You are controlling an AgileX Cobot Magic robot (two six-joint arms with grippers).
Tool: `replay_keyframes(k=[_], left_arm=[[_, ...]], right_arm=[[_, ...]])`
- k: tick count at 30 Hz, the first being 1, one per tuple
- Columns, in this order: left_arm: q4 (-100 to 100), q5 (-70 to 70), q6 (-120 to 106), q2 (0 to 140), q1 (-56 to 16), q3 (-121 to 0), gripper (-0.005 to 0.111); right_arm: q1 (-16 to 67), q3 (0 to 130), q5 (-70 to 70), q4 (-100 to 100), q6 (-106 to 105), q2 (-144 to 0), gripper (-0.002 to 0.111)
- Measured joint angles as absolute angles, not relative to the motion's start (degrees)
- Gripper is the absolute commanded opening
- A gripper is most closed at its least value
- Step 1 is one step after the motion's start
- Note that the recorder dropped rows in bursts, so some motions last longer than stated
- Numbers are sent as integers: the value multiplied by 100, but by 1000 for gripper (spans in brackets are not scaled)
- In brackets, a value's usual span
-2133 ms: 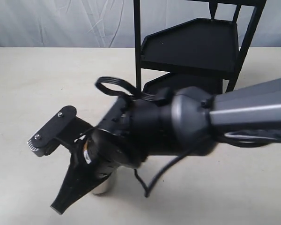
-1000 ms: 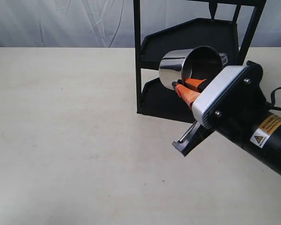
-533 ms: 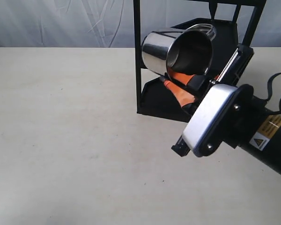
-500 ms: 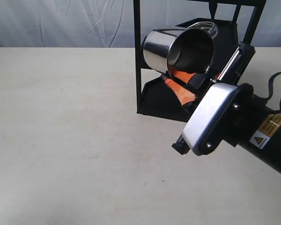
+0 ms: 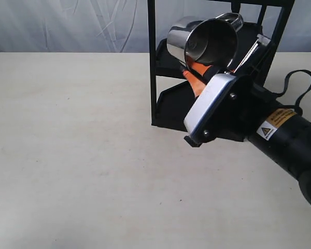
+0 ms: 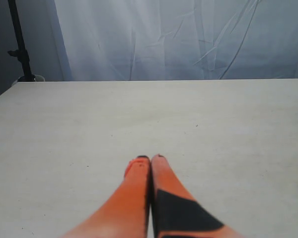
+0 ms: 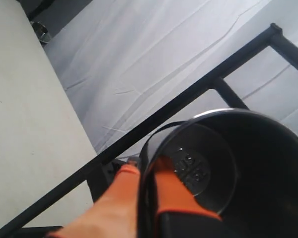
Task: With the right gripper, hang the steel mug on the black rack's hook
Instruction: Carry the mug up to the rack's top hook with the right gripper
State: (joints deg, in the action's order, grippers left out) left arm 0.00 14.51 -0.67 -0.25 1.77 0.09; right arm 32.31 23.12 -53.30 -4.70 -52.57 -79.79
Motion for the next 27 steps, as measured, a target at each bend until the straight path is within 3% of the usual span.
replay_keyframes(k=[27], left_arm=[[0,1451,-67,-25,177,9,0]], right_arm=[[3231,2356,-4622,-1258,-5462,-7979,-1]])
